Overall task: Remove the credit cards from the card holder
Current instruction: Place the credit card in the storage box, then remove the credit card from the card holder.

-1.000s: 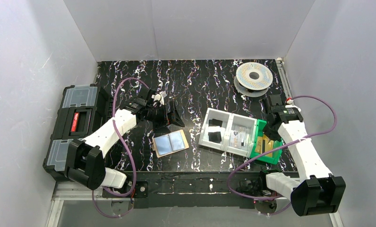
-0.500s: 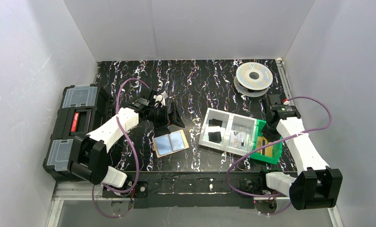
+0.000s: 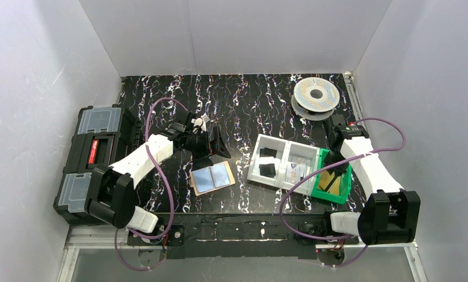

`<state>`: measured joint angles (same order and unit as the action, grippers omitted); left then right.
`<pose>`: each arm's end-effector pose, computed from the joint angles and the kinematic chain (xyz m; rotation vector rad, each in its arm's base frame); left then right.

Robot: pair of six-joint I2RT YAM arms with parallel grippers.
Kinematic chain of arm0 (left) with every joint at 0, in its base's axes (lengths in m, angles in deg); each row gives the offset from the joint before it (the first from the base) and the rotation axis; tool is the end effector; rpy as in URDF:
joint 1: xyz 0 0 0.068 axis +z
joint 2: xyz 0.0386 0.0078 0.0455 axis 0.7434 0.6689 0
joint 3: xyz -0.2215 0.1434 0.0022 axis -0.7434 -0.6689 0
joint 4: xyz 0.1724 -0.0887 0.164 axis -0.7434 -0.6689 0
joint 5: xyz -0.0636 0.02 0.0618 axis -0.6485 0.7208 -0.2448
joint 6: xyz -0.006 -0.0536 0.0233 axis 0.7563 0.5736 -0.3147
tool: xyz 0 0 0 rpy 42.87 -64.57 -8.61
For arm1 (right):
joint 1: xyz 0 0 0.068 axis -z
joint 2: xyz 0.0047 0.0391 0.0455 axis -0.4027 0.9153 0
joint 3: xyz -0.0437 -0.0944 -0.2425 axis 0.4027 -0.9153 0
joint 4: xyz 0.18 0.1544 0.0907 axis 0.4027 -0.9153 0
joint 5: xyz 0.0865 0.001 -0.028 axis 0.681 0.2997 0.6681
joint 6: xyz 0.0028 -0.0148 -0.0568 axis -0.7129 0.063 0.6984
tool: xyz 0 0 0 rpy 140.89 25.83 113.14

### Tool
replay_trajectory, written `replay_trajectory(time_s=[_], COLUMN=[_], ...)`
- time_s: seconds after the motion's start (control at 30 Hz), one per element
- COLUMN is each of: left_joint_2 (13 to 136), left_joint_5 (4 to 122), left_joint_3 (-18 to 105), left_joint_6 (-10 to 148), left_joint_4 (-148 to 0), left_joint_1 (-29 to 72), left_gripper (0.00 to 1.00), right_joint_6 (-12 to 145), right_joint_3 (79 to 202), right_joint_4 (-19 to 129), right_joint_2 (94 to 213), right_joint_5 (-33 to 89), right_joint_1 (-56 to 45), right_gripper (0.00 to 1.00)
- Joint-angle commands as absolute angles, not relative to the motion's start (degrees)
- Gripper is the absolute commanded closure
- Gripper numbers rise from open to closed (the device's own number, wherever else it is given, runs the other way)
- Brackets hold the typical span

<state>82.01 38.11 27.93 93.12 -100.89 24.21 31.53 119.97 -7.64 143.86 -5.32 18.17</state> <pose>0.2609 -0.1404 0.2305 -0.0036 2.6161 -1.1288 0.2054 0.0017 0.2358 0.9161 2.6050 -0.4701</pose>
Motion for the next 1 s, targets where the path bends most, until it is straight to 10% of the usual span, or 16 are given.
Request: replay_trajectory(time_s=[0.0, 0.5, 0.97], left_joint_2=[82.62, 84.59, 89.07], left_joint_5=[36.04, 41.71, 72.70], left_joint_3=[27.08, 25.34, 33.32], left_joint_6=[92.57, 93.58, 90.90], left_joint_4=[-100.30, -100.40, -110.40], left_joint_1=[23.94, 22.56, 10.82], left_gripper=[0.02, 0.04, 0.43], right_joint_6=[31.58, 31.12, 29.24], right_joint_3=[123.30, 126.21, 127.70], right_joint_4=[-7.71, -1.75, 9.99], right_joint_2=[144.20, 138.39, 143.60], right_joint_5=[-4.94, 13.43, 20.48], right_joint_1=[18.56, 12.69, 2.60], right_gripper=[0.65, 0.30, 0.28])
